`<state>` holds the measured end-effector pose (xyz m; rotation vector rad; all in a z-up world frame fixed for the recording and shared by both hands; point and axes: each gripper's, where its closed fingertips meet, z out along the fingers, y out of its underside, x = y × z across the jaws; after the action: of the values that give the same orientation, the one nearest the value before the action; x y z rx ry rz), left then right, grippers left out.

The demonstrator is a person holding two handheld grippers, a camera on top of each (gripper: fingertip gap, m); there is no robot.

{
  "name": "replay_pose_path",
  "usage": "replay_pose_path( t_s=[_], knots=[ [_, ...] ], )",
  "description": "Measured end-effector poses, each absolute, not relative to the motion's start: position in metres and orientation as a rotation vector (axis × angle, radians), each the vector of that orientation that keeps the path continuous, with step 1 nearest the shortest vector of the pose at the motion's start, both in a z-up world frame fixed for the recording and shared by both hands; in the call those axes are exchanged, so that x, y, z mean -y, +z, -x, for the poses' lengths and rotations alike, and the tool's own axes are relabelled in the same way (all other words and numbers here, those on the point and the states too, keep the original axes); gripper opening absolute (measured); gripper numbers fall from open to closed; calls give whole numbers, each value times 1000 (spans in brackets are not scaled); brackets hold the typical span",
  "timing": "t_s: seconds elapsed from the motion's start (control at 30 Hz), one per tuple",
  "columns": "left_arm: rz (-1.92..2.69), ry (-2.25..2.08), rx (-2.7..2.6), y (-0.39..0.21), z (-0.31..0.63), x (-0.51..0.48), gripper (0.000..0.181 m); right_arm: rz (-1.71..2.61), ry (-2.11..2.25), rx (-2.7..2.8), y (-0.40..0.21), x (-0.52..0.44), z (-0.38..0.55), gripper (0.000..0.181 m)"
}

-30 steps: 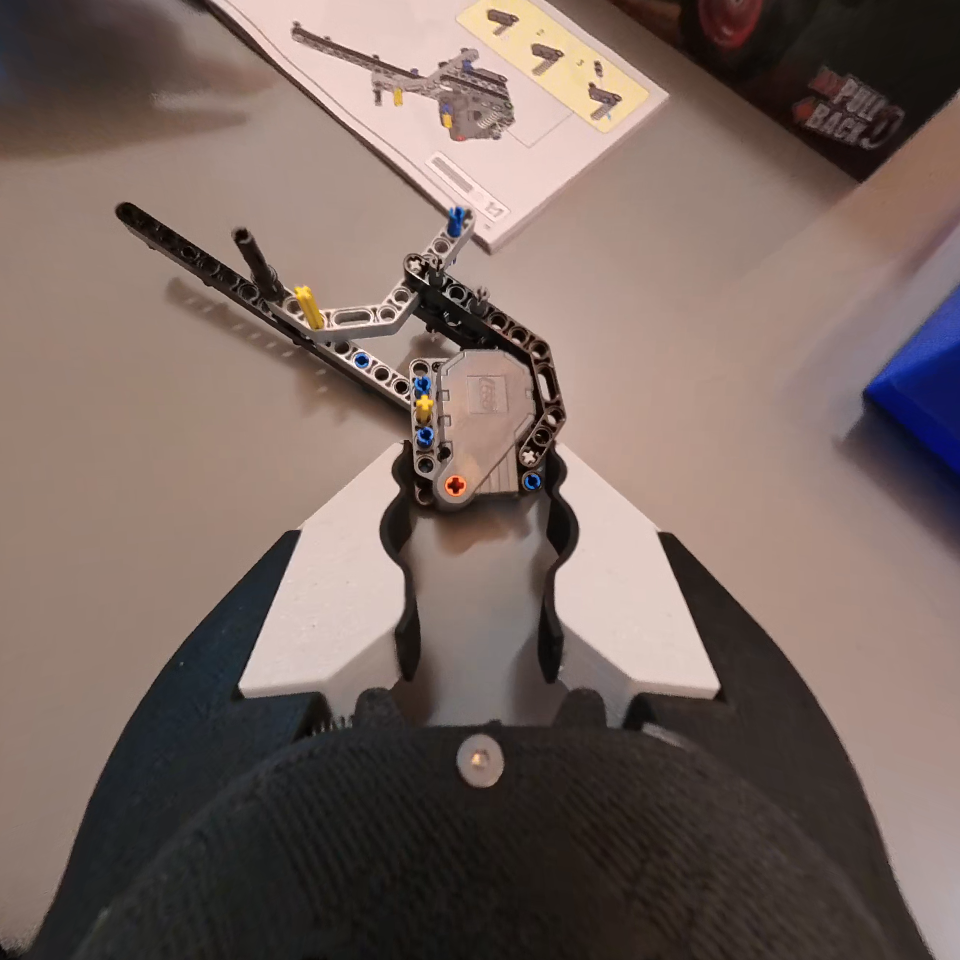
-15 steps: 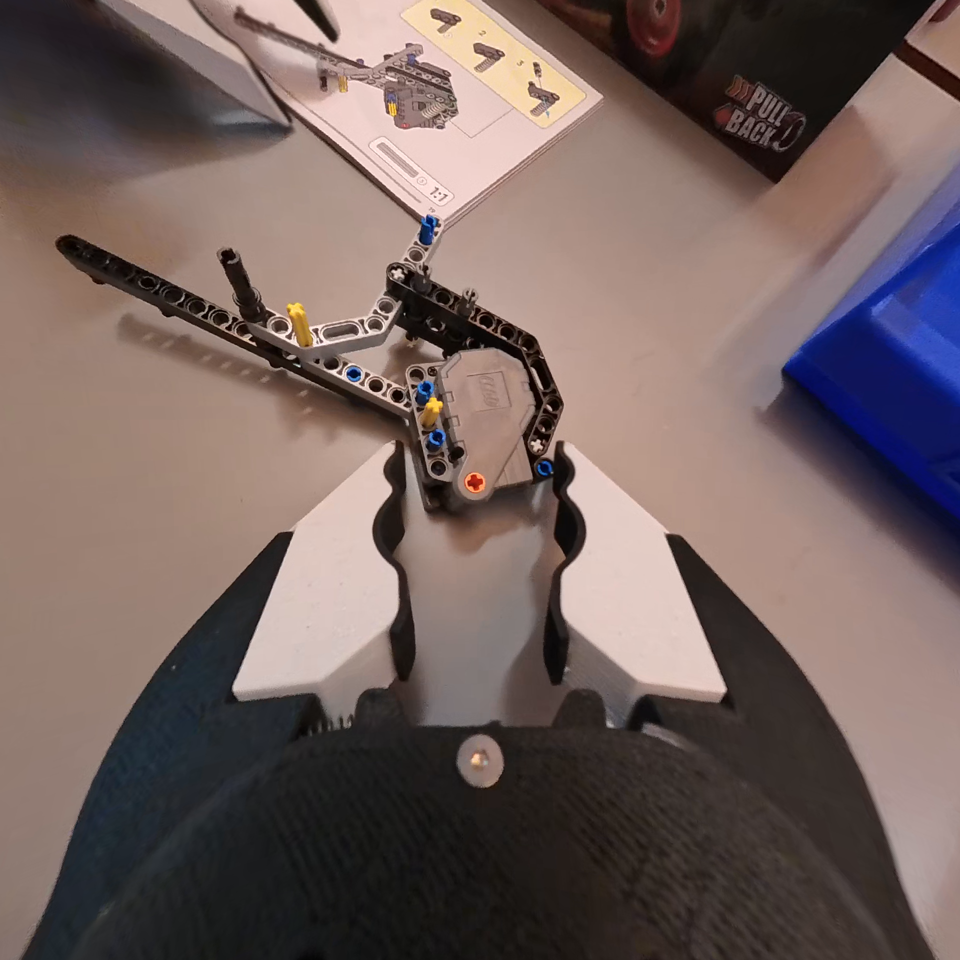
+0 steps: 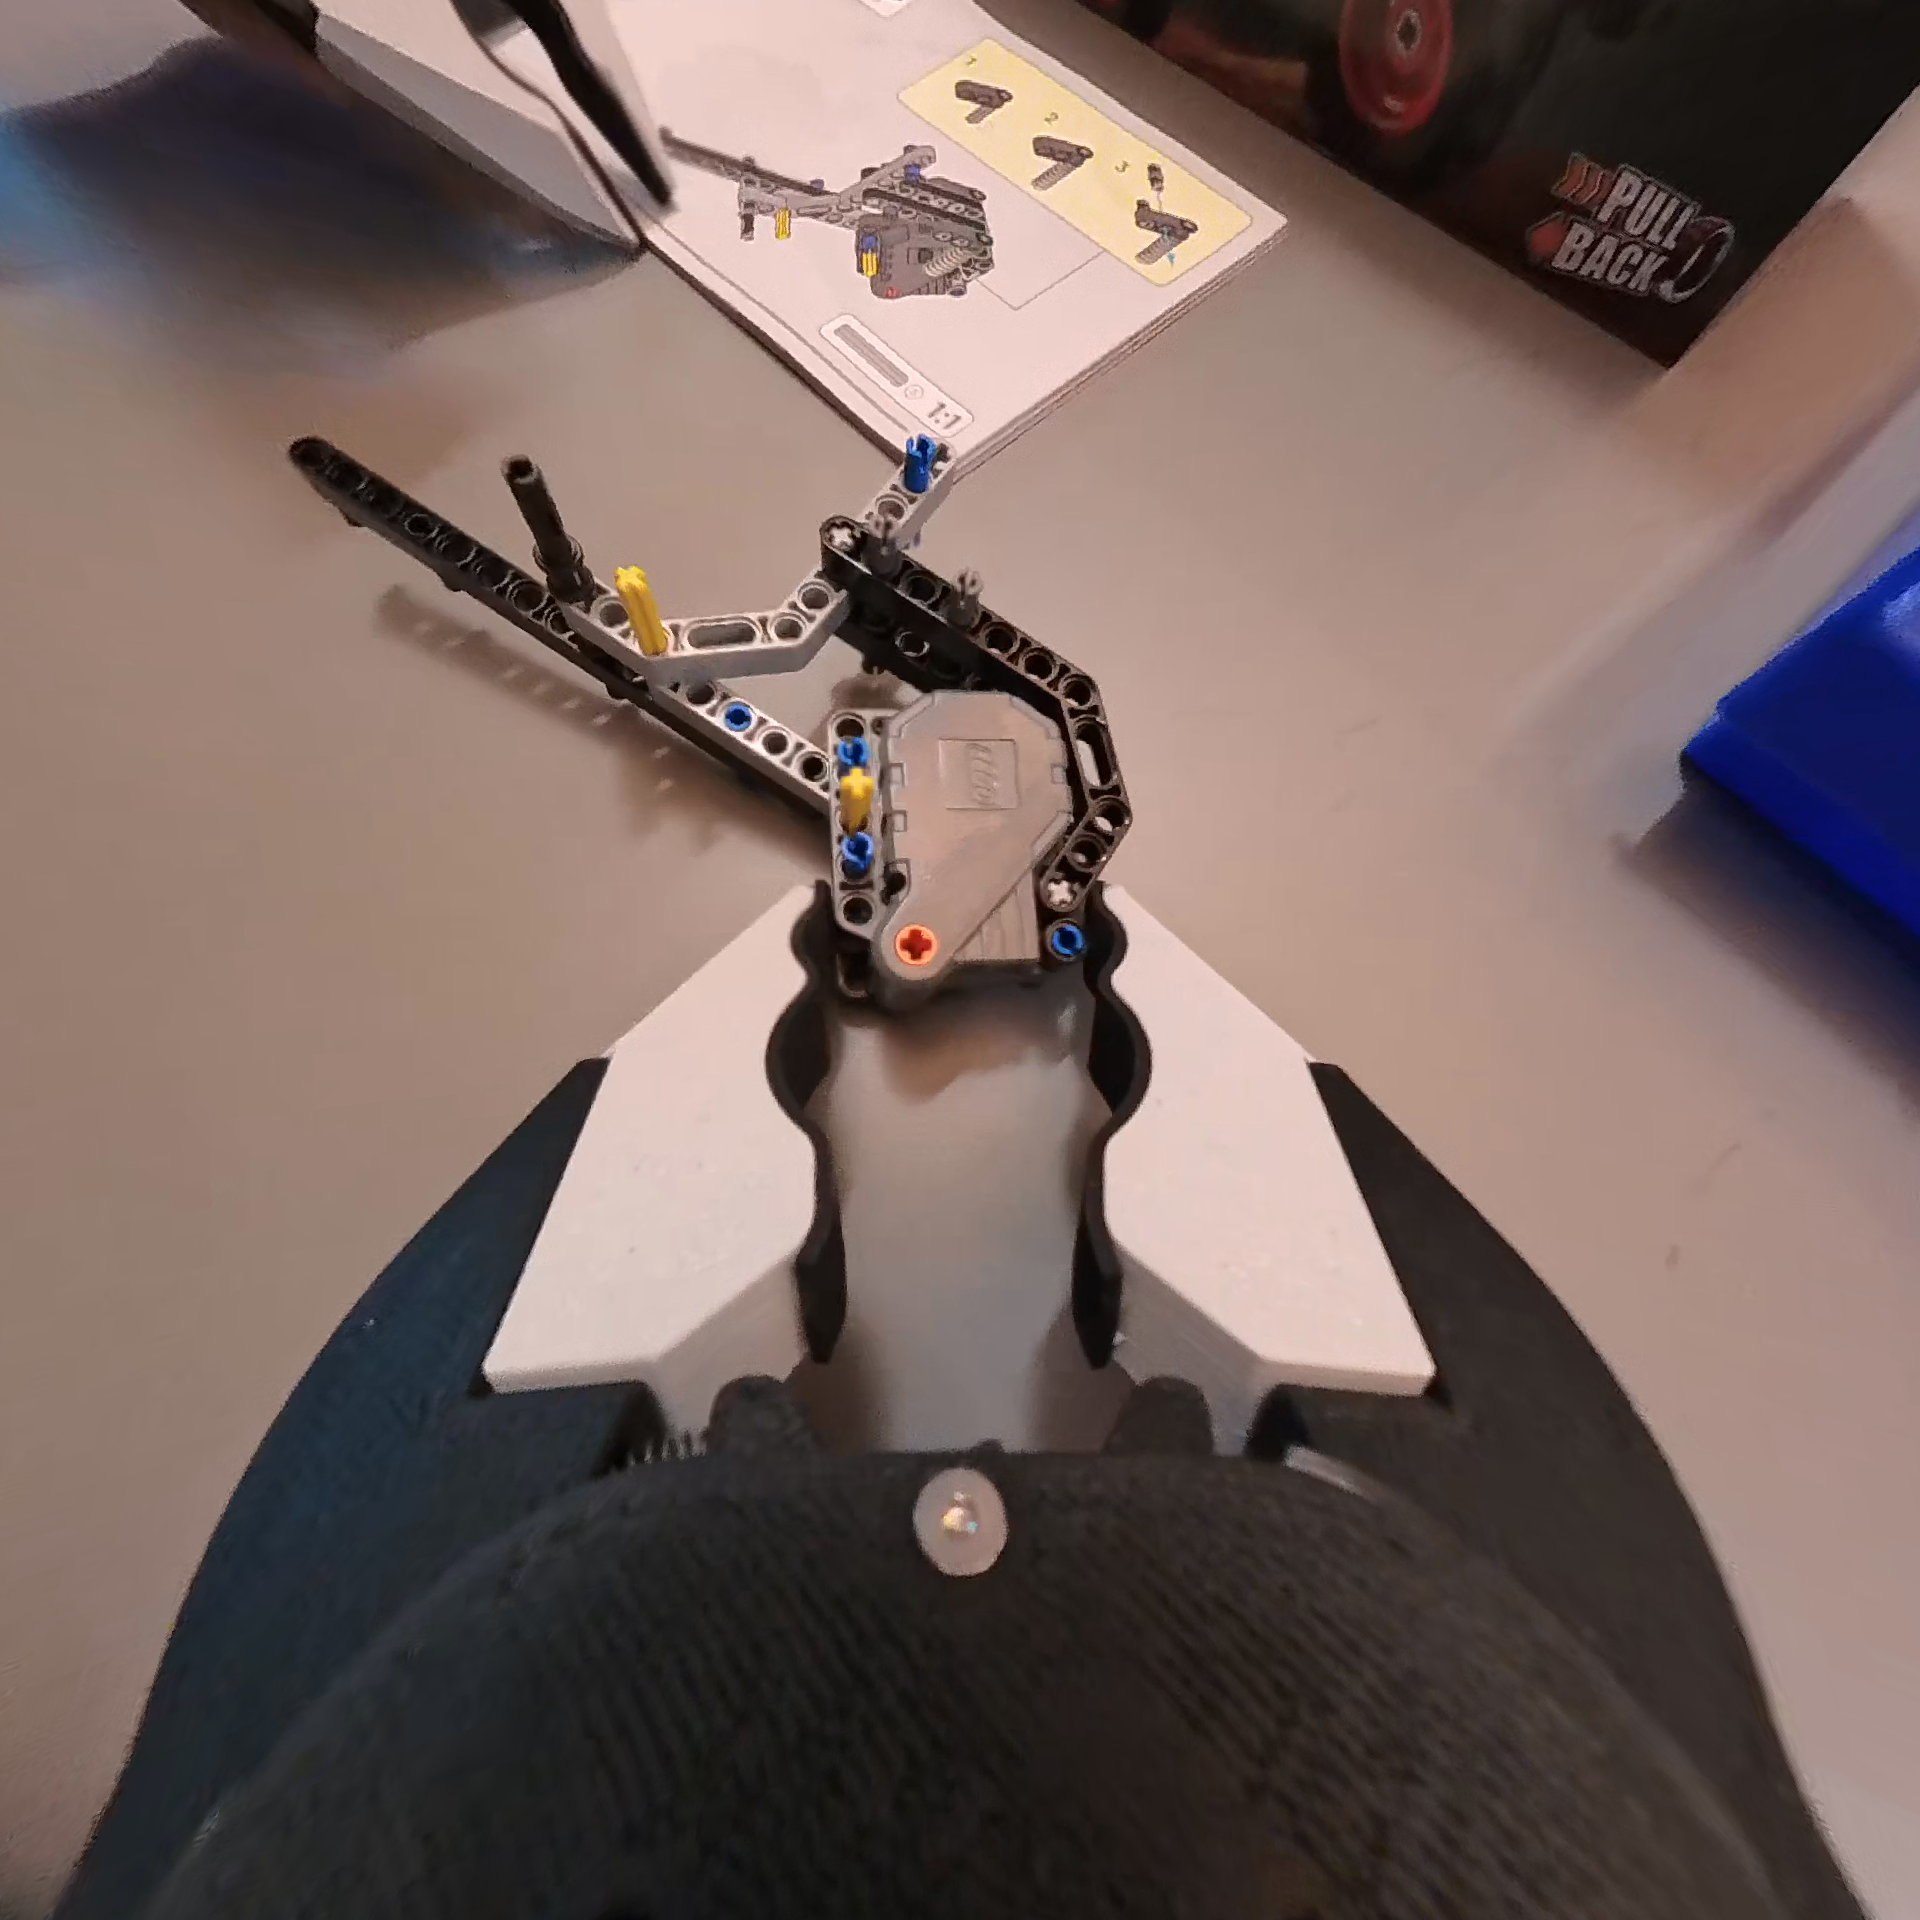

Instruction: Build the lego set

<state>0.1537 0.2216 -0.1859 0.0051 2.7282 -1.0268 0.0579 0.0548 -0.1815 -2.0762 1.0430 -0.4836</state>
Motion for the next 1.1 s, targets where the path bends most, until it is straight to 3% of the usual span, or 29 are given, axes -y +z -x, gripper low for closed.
replay_pose_path(
  t_s=[0.03, 0.33, 0.67, 0.77, 0.83, 1.03, 1.1],
  knots=[
    [-7, -1035, -2717, -186, -154, -222, 9, 2075, -474, -1042, -182, -55, -58, 47],
    [64, -1197, -2505, -155, -163, -248, 15, 2126, -342, -927, -181, -101, -48, 45],
    [127, -1306, -2265, -135, -178, -304, 9, 2099, -252, -882, -181, -209, -70, 45],
    [52, -1300, -2242, -141, -170, -305, 8, 2133, -211, -747, -175, -221, -66, 66],
    [-24, -1278, -2239, -145, -164, -300, 7, 2160, -267, -655, -160, -201, -69, 70],
    [-133, -1183, -2207, -155, -155, -282, 0, 1894, -758, -737, -90, -111, -170, 43],
    [-132, -1123, -2138, -153, -161, -283, 0, 1884, -842, -739, -95, -107, -200, 18]
  ],
)
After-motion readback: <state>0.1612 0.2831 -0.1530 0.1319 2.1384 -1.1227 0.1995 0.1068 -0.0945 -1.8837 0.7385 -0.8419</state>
